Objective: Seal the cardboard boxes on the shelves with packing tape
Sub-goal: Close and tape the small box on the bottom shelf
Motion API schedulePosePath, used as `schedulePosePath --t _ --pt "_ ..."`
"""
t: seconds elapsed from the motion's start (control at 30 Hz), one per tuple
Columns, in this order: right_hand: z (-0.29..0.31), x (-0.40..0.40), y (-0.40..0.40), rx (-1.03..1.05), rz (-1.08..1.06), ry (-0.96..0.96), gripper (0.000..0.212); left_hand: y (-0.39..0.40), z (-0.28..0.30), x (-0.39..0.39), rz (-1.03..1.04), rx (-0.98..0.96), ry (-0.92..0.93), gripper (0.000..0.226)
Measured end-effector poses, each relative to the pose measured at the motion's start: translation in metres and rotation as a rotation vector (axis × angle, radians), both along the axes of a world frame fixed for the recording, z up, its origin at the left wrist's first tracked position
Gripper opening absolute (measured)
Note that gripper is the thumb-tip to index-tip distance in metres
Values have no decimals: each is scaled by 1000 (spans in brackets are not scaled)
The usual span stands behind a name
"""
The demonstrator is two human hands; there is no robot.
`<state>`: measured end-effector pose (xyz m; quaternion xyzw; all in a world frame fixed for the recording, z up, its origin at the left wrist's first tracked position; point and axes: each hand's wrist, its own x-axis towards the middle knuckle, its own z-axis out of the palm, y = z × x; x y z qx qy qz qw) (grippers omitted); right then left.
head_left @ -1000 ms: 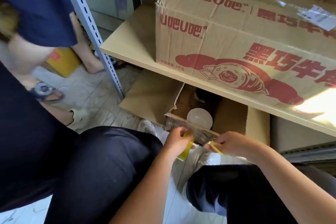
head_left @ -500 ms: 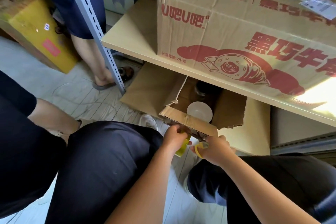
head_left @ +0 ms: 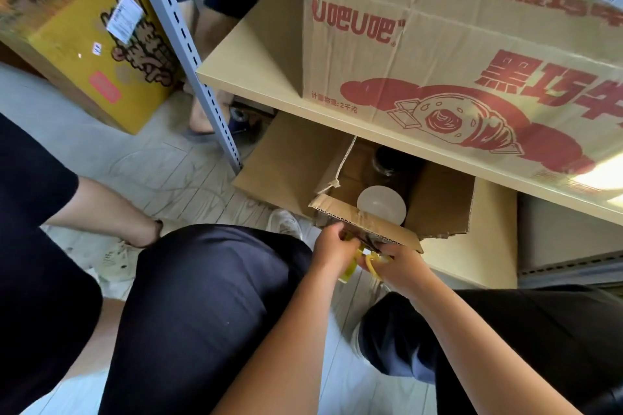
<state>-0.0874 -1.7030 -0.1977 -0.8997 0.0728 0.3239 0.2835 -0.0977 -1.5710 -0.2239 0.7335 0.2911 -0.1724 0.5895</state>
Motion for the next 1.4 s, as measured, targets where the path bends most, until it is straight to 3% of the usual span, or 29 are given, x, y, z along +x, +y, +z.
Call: schedulePosePath --t 0.1,0.2,0.37,0.73,0.97,1.13,1.27,1.4 --pt "-9 4 -2 -48 14 -41 36 0 2 2 31 -17 23 25" --pt "-4 8 -1 -106 71 -100 52 0 4 5 70 -46 34 25" --pt "9 17 -9 -194 132 -140 45 -2 4 6 109 -127 57 36" --pt "20 22 -15 -125 186 -158 27 6 8 9 108 -204 160 39" --pt "39 25 -23 -252 357 -302 16 5 17 2 129 -162 167 8" --pt "57 46 -44 -393 628 -205 44 3 24 12 123 -169 94 7" --pt "59 48 -64 -190 682 -228 48 7 32 36 158 -173 -2 6" --pt "59 44 -59 41 618 -491 33 12 28 54 163 -114 -24 6"
